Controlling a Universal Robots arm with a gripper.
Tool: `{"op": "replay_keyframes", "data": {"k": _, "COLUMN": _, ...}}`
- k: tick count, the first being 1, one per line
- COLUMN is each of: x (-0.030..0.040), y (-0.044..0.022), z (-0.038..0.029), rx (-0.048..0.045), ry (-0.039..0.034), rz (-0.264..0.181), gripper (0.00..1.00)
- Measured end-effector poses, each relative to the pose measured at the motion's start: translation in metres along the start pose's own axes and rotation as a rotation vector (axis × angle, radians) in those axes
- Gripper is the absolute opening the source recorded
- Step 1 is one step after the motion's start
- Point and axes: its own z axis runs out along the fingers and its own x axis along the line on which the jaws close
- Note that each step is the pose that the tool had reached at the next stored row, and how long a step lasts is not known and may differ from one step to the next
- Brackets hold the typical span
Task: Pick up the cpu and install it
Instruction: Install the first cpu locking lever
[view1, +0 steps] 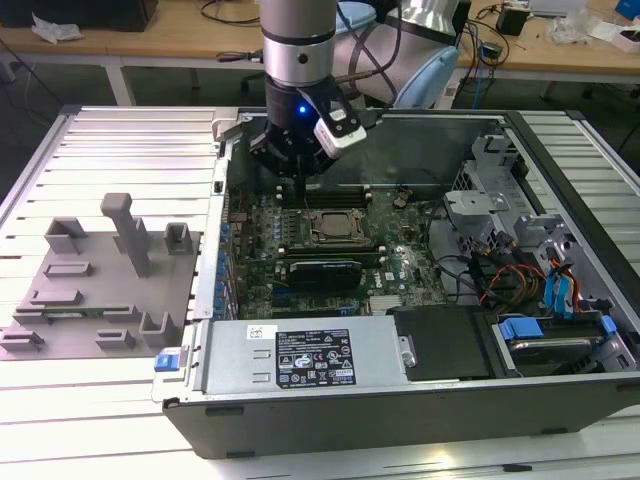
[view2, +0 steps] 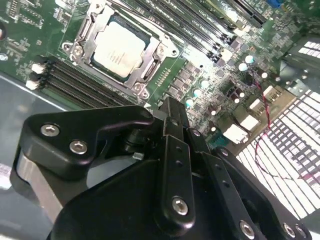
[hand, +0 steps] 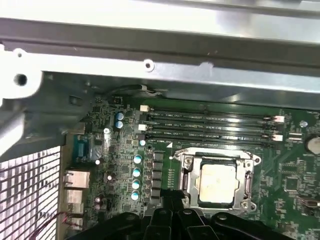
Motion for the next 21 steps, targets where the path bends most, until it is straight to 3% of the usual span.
{"op": "replay_keyframes", "data": {"k": 3, "x": 0.0014, "y": 0.0001, "z": -0.0004, "rx": -0.0021, "ry": -0.0008, "rz": 0.0, "gripper": 0.11}}
{"op": "replay_keyframes", "data": {"k": 7, "x": 0.0114, "y": 0.0008, "z": -0.0005, "rx": -0.025, "ry": -0.0044, "rz": 0.001, "gripper": 0.11}}
{"op": "replay_keyframes", "data": {"k": 8, "x": 0.0121, "y": 0.0009, "z": -0.0005, "rx": -0.0339, "ry": -0.005, "rz": 0.001, "gripper": 0.11}}
{"op": "replay_keyframes", "data": {"k": 9, "x": 0.013, "y": 0.0009, "z": -0.0005, "rx": -0.0555, "ry": -0.0068, "rz": 0.001, "gripper": 0.11}}
{"op": "replay_keyframes", "data": {"k": 10, "x": 0.0134, "y": 0.001, "z": -0.0005, "rx": -0.0889, "ry": -0.0093, "rz": 0.003, "gripper": 0.11}}
{"op": "replay_keyframes", "data": {"k": 12, "x": 0.0134, "y": 0.0009, "z": -0.0005, "rx": -0.1083, "ry": -0.0108, "rz": 0.003, "gripper": 0.11}}
{"op": "replay_keyframes", "data": {"k": 14, "x": 0.014, "y": 0.001, "z": -0.0003, "rx": -0.1392, "ry": -0.0134, "rz": 0.004, "gripper": 0.11}}
{"op": "replay_keyframes", "data": {"k": 16, "x": 0.0141, "y": 0.001, "z": 0.0002, "rx": -0.1412, "ry": -0.0137, "rz": 0.004, "gripper": 0.11}}
{"op": "replay_keyframes", "data": {"k": 18, "x": 0.0142, "y": 0.001, "z": 0.0017, "rx": -0.1498, "ry": -0.0141, "rz": 0.004, "gripper": 0.11}}
{"op": "replay_keyframes", "data": {"k": 19, "x": 0.0145, "y": 0.0011, "z": 0.0025, "rx": -0.1619, "ry": -0.0154, "rz": 0.004, "gripper": 0.11}}
{"op": "replay_keyframes", "data": {"k": 21, "x": 0.015, "y": 0.0011, "z": 0.0032, "rx": -0.1772, "ry": -0.0172, "rz": 0.005, "gripper": 0.11}}
